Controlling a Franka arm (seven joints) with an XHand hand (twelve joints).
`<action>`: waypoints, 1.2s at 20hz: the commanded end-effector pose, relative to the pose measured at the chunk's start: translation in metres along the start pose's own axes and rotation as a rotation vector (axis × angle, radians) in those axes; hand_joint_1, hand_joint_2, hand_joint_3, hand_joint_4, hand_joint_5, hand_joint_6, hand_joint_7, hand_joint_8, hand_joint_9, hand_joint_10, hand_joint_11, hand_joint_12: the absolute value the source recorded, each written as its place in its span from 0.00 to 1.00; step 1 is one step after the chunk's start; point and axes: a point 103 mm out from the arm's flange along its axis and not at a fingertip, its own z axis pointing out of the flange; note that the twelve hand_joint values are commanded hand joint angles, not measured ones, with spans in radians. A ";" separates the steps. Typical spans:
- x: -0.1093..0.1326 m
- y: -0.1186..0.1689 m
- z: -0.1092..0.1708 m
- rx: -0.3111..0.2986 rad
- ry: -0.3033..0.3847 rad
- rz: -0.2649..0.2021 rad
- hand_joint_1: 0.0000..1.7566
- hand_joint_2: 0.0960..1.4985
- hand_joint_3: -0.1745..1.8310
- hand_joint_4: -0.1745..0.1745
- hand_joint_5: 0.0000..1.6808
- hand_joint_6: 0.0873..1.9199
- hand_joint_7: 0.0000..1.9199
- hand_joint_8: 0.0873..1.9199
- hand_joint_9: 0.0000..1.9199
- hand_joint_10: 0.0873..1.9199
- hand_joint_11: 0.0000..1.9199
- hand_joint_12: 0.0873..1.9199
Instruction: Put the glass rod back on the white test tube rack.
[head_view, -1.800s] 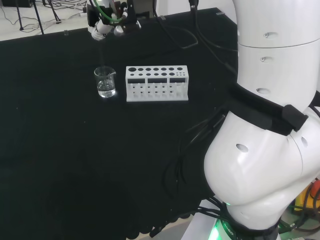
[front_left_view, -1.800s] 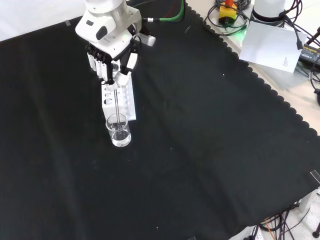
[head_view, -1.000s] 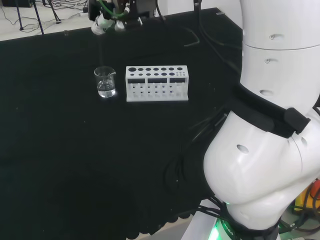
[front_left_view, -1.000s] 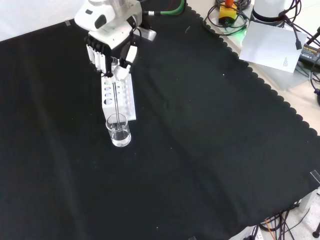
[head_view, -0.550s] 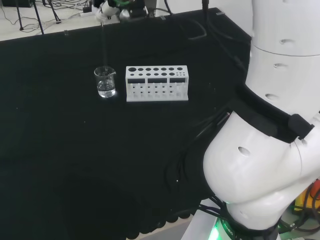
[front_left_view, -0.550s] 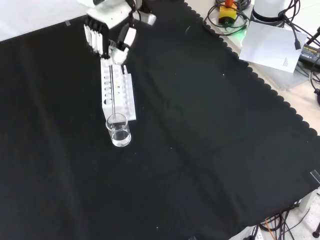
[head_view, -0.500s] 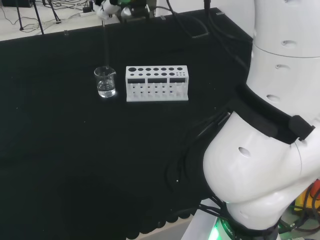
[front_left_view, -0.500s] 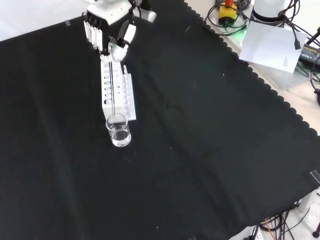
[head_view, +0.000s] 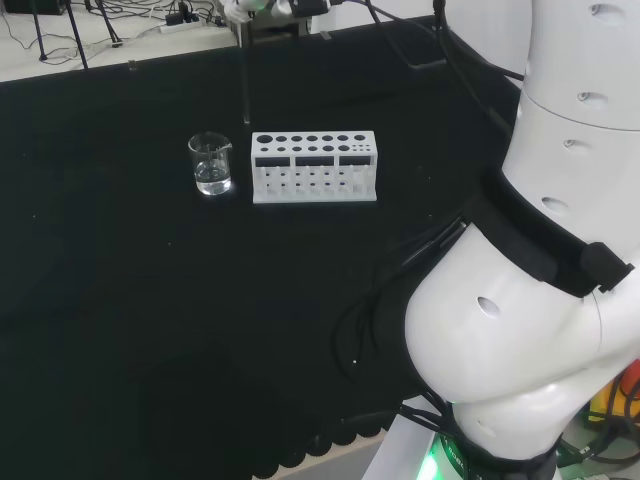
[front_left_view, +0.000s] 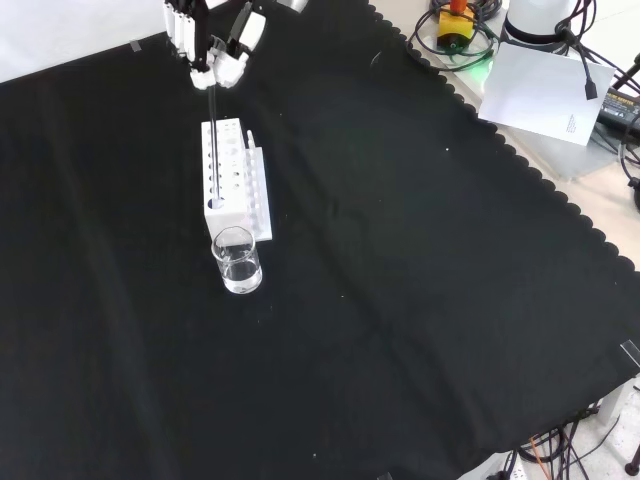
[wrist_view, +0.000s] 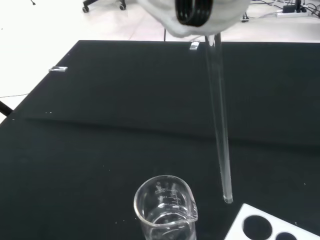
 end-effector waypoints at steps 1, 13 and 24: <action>-0.037 -0.016 -0.004 -0.015 0.000 0.080 0.74 0.63 0.15 0.00 0.75 0.07 0.61 0.50 0.86 0.36 0.68 0.47; -0.109 -0.054 -0.015 -0.027 0.004 0.199 0.74 0.63 0.15 0.00 0.75 0.06 0.61 0.50 0.86 0.36 0.68 0.47; -0.103 -0.061 -0.007 -0.026 0.006 0.190 0.74 0.63 0.15 0.00 0.75 0.06 0.61 0.50 0.86 0.36 0.68 0.47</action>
